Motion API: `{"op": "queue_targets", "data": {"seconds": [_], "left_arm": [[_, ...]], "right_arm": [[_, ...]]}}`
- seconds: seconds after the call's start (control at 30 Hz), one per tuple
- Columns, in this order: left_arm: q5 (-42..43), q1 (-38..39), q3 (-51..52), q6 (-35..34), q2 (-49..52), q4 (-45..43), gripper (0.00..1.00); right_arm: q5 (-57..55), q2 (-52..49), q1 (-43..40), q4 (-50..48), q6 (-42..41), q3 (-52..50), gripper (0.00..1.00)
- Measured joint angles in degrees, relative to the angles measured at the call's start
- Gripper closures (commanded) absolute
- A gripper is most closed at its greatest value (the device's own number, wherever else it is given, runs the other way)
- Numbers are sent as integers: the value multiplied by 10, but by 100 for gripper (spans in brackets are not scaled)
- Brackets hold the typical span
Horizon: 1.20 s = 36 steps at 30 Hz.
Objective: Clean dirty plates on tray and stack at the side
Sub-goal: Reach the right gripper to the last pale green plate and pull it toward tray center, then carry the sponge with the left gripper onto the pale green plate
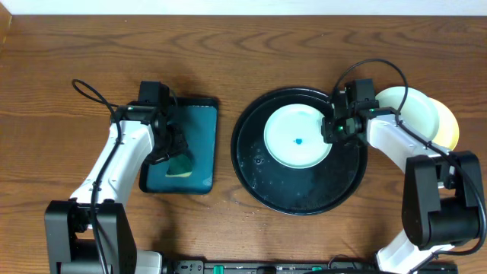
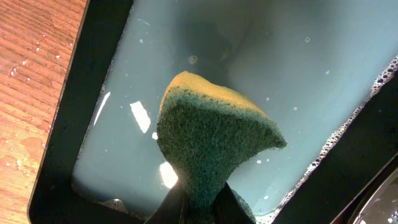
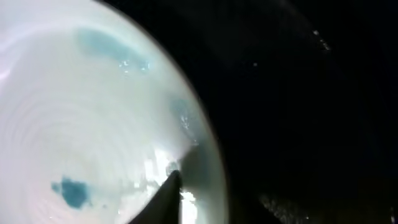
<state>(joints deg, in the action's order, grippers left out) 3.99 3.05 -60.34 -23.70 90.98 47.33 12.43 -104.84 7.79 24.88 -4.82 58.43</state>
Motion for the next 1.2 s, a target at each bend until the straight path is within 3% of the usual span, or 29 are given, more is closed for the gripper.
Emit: {"op": "queue_targets", "data": {"seconds": [0.27,0.47,0.6,0.83,1.03,1.2], "left_arm": [[12,0,0,22,0,3,93],[106,0,0,75,-2,8,92],[173,9,0,90,-20,2,93],[221,124,0,76,-34,-78,93],[189,242,0,7,-15,-144,93],[158,276,0,-33,8,-149,93]], "right_arm": [[18,28,-2,98,-13,0,99],[9,94,30,183,-24,-2,99],[-9,98,65,189,-47,-6,99],[-32,86,111,138,-86,-41,99],[-39,85,124,125,-110,-60,99],[-41,85,124,114,-129,-71,99]]}}
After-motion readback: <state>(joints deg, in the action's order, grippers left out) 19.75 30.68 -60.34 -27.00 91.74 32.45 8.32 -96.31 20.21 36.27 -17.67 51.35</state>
